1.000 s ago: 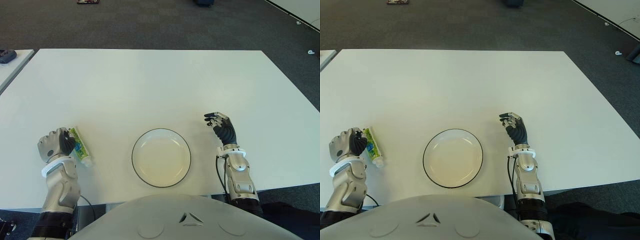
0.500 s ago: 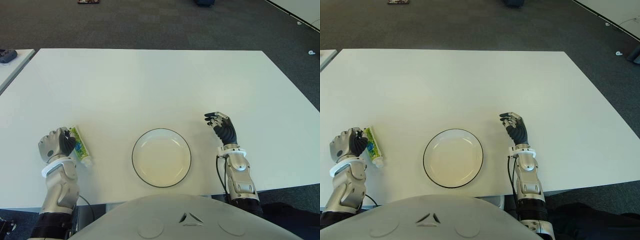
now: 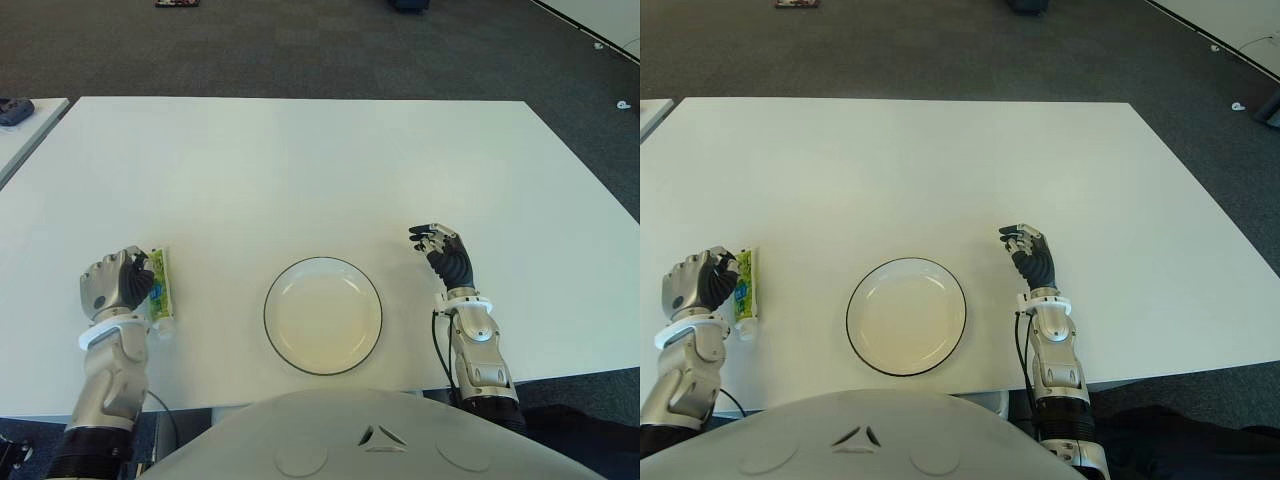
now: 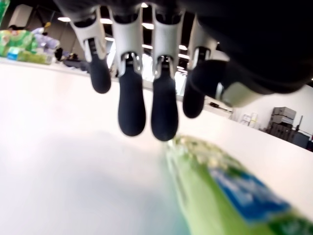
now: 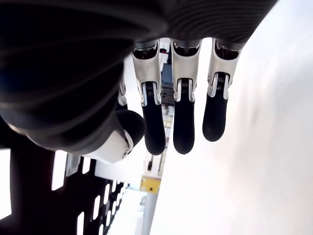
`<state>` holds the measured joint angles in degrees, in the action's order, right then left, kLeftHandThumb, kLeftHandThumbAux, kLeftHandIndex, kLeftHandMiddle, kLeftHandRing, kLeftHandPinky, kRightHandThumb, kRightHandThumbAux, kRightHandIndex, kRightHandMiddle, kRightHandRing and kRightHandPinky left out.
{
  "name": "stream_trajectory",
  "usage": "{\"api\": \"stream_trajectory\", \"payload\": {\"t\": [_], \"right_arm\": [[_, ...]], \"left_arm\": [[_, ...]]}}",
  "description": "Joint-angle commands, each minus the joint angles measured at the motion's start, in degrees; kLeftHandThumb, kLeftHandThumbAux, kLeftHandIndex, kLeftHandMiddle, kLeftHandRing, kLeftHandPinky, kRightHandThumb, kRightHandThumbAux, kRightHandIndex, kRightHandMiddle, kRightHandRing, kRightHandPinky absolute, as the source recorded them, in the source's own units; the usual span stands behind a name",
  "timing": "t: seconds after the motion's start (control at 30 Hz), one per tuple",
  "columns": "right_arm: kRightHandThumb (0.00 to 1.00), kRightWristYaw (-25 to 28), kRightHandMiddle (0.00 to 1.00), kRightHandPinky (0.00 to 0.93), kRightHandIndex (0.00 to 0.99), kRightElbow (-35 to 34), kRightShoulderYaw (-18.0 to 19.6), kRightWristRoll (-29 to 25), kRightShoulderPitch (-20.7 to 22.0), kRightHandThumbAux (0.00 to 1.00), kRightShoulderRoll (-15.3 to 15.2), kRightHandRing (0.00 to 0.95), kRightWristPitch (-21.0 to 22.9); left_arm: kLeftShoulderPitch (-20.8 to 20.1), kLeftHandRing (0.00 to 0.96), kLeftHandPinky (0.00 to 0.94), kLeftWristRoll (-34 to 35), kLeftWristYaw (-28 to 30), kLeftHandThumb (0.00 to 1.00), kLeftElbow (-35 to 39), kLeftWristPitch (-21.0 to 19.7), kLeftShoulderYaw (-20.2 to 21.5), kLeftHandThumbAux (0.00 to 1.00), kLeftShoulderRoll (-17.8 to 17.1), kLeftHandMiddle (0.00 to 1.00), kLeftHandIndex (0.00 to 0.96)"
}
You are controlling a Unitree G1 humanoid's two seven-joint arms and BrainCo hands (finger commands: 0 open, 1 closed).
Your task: Put the toothpaste on the table into the plate.
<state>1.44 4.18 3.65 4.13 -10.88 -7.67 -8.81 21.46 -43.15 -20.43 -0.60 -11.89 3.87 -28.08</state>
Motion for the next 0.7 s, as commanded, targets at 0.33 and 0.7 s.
{"api": "stream_trajectory", "payload": {"t": [0.33, 0.7], "right_arm": [[0.689, 0.0, 0.393, 0.367, 0.42, 1.0, -0.6, -0.3, 1.0, 0.731, 0.6, 0.365, 1.0], [0.689, -0.8, 0.402, 0.366, 0.421, 1.9, -1.1, 0.3, 1.7, 0.732, 1.2, 0.368, 0.8]], "left_arm": [[1.1, 0.261, 0.3, -0.7, -1.8, 0.737, -0.7, 14.1, 3.4, 0.443, -12.8, 0.232, 0.137], [3.8, 0.107, 0.133, -4.0, 1.4, 0.664, 4.3, 25.5, 9.5, 0.392, -26.2, 0.093, 0.033]]}}
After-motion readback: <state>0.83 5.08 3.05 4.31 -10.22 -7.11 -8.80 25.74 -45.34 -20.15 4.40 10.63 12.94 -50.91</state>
